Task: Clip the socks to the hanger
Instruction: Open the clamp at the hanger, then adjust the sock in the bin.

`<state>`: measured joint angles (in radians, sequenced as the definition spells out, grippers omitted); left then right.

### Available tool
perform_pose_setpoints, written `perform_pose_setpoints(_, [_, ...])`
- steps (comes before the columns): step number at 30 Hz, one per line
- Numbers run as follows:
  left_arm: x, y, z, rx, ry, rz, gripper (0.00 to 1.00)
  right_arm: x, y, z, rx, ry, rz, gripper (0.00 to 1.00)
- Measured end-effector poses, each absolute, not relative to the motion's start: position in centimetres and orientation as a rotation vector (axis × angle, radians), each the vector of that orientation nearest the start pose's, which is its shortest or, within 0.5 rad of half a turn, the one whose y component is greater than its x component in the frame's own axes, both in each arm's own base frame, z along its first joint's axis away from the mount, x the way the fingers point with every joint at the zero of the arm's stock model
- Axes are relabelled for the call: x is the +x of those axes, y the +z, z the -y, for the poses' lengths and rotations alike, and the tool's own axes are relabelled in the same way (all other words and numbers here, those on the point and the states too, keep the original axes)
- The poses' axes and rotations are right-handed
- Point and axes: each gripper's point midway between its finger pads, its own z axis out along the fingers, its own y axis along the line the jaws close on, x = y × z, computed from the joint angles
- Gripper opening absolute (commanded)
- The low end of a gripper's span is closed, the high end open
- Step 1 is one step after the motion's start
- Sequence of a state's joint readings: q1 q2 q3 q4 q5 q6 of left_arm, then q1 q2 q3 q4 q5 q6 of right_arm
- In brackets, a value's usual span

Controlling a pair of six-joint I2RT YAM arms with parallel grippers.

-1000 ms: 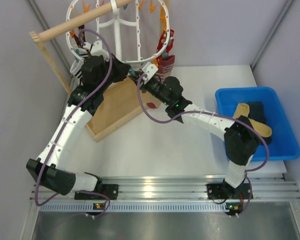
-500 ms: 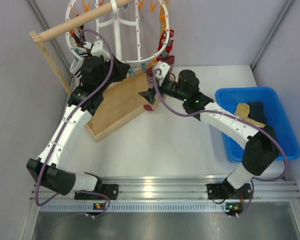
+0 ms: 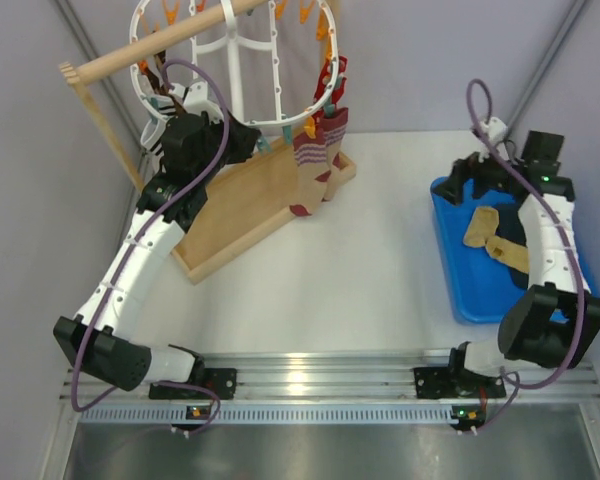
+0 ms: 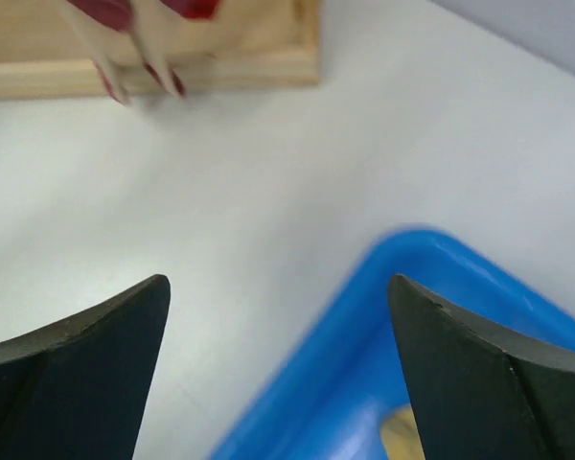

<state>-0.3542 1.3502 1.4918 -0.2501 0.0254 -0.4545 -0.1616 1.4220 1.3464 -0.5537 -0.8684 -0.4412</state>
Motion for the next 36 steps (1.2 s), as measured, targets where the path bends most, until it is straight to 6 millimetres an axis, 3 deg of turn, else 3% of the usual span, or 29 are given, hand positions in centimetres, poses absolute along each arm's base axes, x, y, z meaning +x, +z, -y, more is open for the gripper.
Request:
perform_pose_setpoints(2, [40.5, 40.1, 17.4, -0.064, -0.625, -1.716, 0.00, 38.1, 25.0, -0.4, -0.617, 0.503, -1.973, 0.84])
perform_pose_setpoints(4, [40.5, 40.0, 17.3, -0.060, -0.621, -1.716, 0.00, 38.0, 23.4, 3.6, -0.538, 0.442, -2.057, 0.79])
perform_pose_setpoints(6, [40.5, 40.0, 17.3, -0.057, -0.618, -1.715, 0.00, 37.8, 21.4, 6.2, -0.477, 0.400, -2.142, 0.75])
perform_pose_setpoints(9, [40.5, 40.0, 17.3, -0.056, -0.618, -1.715, 0.00, 37.4, 18.2, 8.5, -0.409, 0.362, -2.266, 0.67])
perform_pose_setpoints(12, [40.5, 40.1, 17.3, -0.056, -0.618, -1.714, 0.00, 37.3, 15.5, 10.1, -0.380, 0.315, -2.365, 0.48])
perform_pose_setpoints(19, [40.5, 40.0, 17.3, -0.056, -0.618, -1.711, 0.00, 37.2, 9.7, 12.2, -0.254, 0.301, -2.564, 0.38])
perform_pose_setpoints(25, [40.5, 40.1, 17.3, -0.056, -0.619, -1.710, 0.00, 38.3, 8.8, 12.0, -0.224, 0.247, -2.592, 0.35])
perform_pose_setpoints(32, [40.4, 40.1, 17.3, -0.057, -0.618, -1.710, 0.00, 39.2, 6.4, 10.2, -0.301, 0.253, -2.657, 0.37])
perform_pose_setpoints(36, [40.4, 40.1, 17.3, -0.056, -0.617, -1.709, 0.00, 37.9, 4.8, 10.0, -0.355, 0.268, -2.730, 0.50])
